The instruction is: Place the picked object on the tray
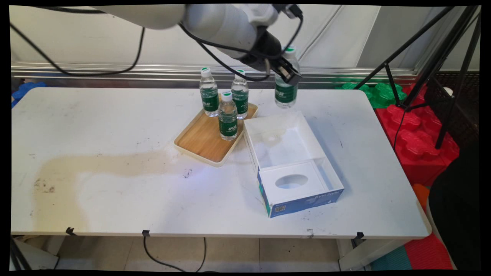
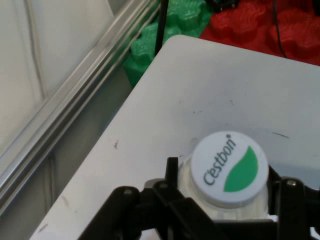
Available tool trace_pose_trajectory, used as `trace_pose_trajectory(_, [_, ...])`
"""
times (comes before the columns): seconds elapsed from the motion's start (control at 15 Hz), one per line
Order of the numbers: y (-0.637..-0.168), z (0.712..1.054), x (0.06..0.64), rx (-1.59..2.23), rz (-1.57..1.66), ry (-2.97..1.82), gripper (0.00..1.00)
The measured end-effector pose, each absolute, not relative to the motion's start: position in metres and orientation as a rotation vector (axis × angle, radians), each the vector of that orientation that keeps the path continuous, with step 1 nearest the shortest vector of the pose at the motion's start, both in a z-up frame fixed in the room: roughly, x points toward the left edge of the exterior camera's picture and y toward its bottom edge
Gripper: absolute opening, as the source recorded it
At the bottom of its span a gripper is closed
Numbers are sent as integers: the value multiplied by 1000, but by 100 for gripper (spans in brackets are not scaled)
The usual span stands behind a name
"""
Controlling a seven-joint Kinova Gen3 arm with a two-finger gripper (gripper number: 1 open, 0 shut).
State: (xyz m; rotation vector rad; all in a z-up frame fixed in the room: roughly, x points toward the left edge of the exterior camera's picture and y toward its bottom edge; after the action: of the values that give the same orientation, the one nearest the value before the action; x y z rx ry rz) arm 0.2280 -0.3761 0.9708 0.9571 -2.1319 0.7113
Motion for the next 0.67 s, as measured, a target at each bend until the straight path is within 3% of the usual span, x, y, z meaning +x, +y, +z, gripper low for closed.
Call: trace_pose_trajectory(0.67, [-302,1018,288,985,718,-2149,0])
